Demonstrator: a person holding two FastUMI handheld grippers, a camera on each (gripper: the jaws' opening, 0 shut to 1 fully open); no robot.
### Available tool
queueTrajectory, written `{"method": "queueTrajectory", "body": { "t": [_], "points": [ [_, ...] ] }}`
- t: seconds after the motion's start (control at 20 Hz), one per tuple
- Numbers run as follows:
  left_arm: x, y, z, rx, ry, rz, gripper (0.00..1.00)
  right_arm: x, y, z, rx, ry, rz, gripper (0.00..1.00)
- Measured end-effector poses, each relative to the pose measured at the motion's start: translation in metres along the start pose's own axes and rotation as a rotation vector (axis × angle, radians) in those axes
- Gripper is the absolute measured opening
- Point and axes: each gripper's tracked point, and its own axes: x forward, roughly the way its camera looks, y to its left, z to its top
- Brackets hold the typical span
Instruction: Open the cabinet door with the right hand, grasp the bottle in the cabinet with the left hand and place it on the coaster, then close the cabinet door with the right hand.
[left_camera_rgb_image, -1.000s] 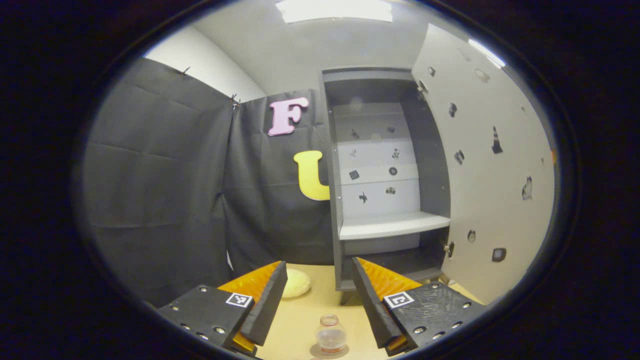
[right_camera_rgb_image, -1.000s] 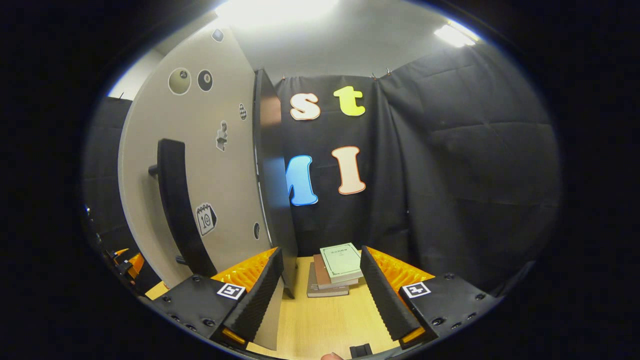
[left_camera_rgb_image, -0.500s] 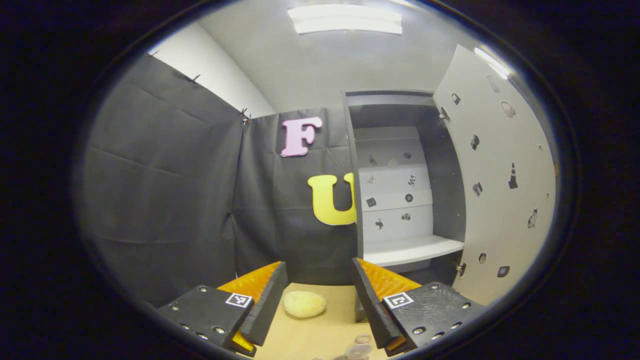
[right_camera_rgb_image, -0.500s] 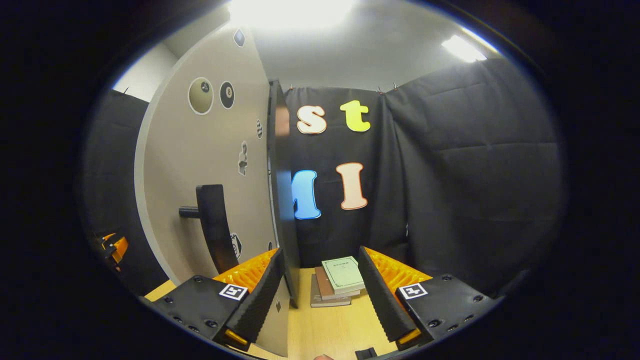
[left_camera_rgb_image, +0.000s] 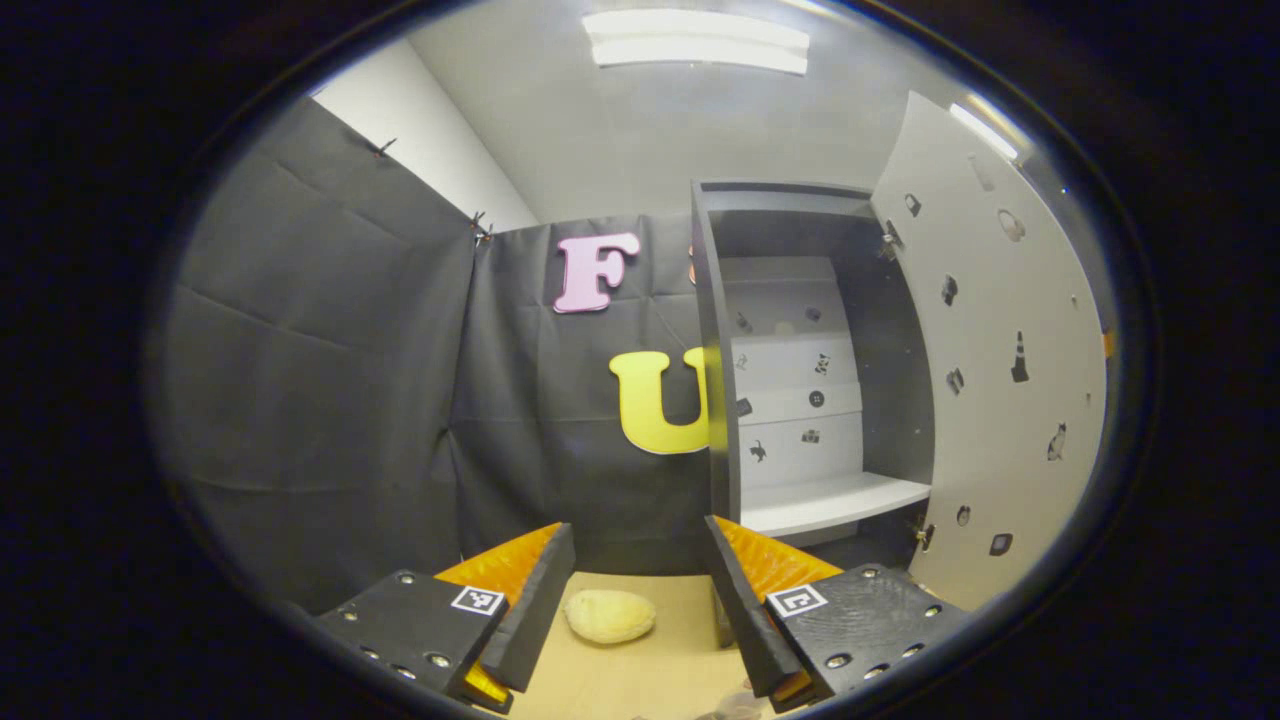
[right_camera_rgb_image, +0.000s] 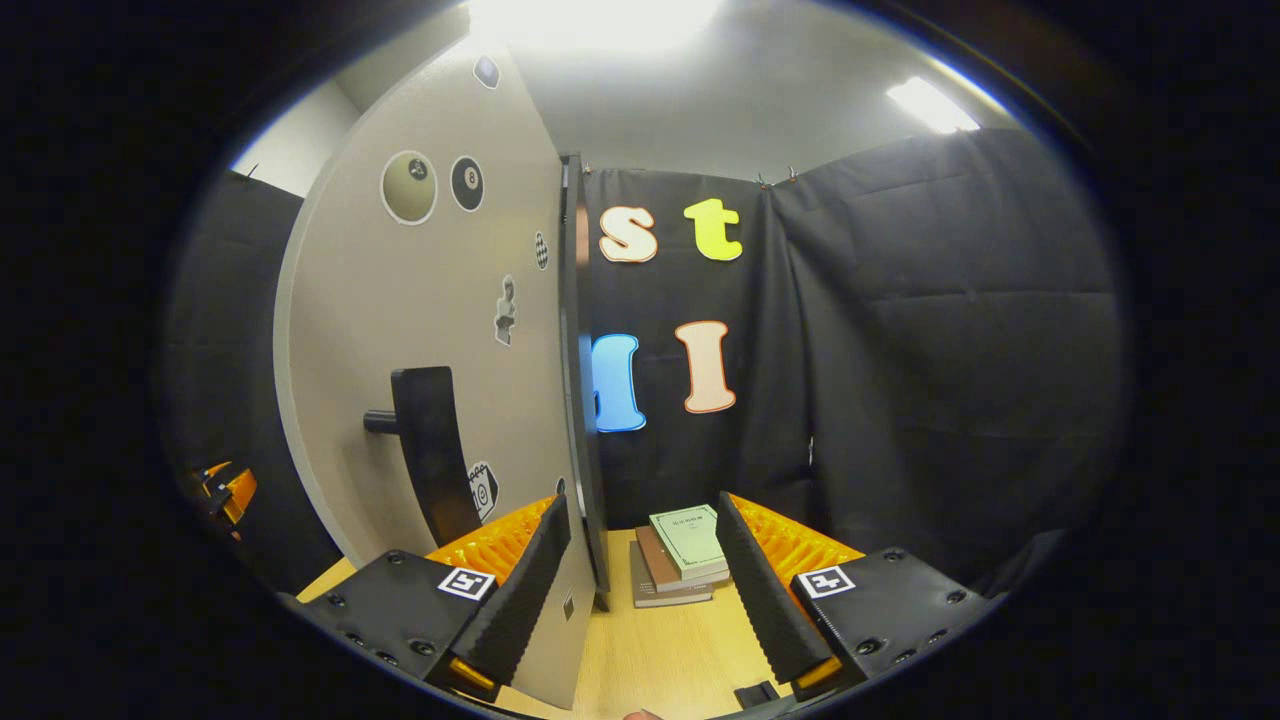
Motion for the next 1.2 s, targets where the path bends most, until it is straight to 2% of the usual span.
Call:
{"method": "queueTrajectory", "body": {
  "t": [0.05, 0.35, 0.4, 0.55, 0.6, 1.2],
  "points": [
    [0.001, 0.002, 0.0, 0.002, -0.003, -0.005, 0.77, -0.001, 0.005, 0.0, -0.007, -0.003, -0.002, 0.94],
    [0.006, 0.024, -0.007, 0.009, -0.004, -0.024, 0.8, 0.0, 0.038, -0.002, -0.017, -0.007, -0.006, 0.94],
    [0.006, 0.029, -0.009, 0.006, -0.001, -0.026, 0.8, 0.001, 0.043, -0.001, -0.018, -0.007, -0.004, 0.89],
    [0.012, 0.041, -0.014, -0.006, 0.005, -0.03, 0.77, 0.003, 0.065, -0.002, -0.032, -0.01, 0.007, 0.89],
    [0.014, 0.046, -0.015, -0.009, 0.005, -0.03, 0.77, 0.005, 0.072, -0.002, -0.036, -0.011, 0.013, 0.94],
    [0.027, 0.104, -0.038, -0.027, 0.03, -0.007, 0.77, 0.034, 0.159, -0.004, -0.037, -0.013, 0.083, 0.94]
  ]
}}
